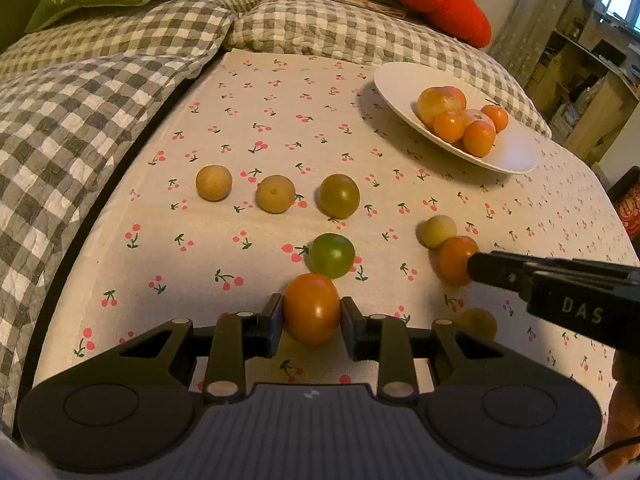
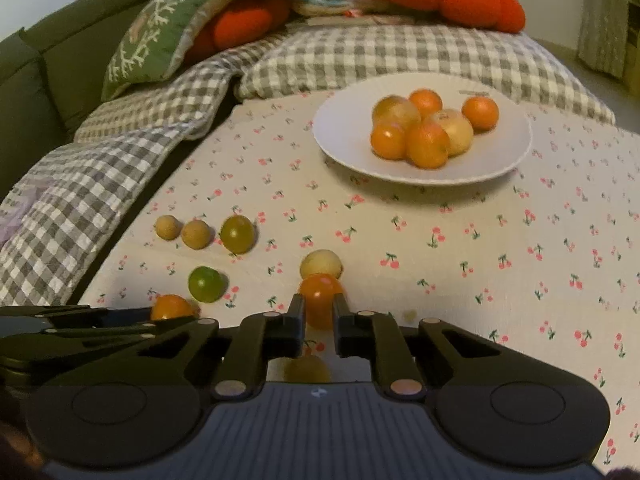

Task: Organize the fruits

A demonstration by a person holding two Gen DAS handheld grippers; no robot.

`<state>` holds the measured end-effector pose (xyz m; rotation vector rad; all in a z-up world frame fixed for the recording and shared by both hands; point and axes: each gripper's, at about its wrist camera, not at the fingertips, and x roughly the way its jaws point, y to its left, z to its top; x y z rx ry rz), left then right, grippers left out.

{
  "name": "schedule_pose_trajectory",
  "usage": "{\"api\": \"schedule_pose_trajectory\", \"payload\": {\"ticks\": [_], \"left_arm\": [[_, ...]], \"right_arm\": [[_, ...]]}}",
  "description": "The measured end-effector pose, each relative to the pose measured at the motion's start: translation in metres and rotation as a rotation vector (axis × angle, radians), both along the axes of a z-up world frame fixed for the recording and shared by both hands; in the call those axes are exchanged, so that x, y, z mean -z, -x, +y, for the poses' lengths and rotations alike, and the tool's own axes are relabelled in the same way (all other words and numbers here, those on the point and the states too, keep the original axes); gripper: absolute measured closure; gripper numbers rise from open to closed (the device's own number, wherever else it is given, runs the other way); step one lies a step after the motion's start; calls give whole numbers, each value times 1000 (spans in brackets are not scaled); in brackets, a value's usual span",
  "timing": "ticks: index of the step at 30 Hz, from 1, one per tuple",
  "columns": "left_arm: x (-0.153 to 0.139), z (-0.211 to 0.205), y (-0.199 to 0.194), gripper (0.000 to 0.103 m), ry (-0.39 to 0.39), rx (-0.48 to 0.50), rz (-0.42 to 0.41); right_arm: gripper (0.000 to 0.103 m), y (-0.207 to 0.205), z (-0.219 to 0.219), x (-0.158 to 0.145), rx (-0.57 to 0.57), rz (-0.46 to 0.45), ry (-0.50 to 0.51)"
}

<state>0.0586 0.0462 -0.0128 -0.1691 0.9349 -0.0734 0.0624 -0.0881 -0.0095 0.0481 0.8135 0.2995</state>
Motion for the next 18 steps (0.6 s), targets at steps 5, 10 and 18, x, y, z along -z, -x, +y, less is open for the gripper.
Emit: {"api": "schedule_pose_trajectory", "payload": {"ticks": [5,10,18], "left_arm": [[0,0,0,80,2,0,0],[0,1,0,80,4,-1,1],[0,1,0,80,7,-1,1]], "right_arm": [[89,-3,3,7,-41,20,22],[68,-6,-4,8,4,11,16],[57,-7,2,10,-21,-47,5]]}}
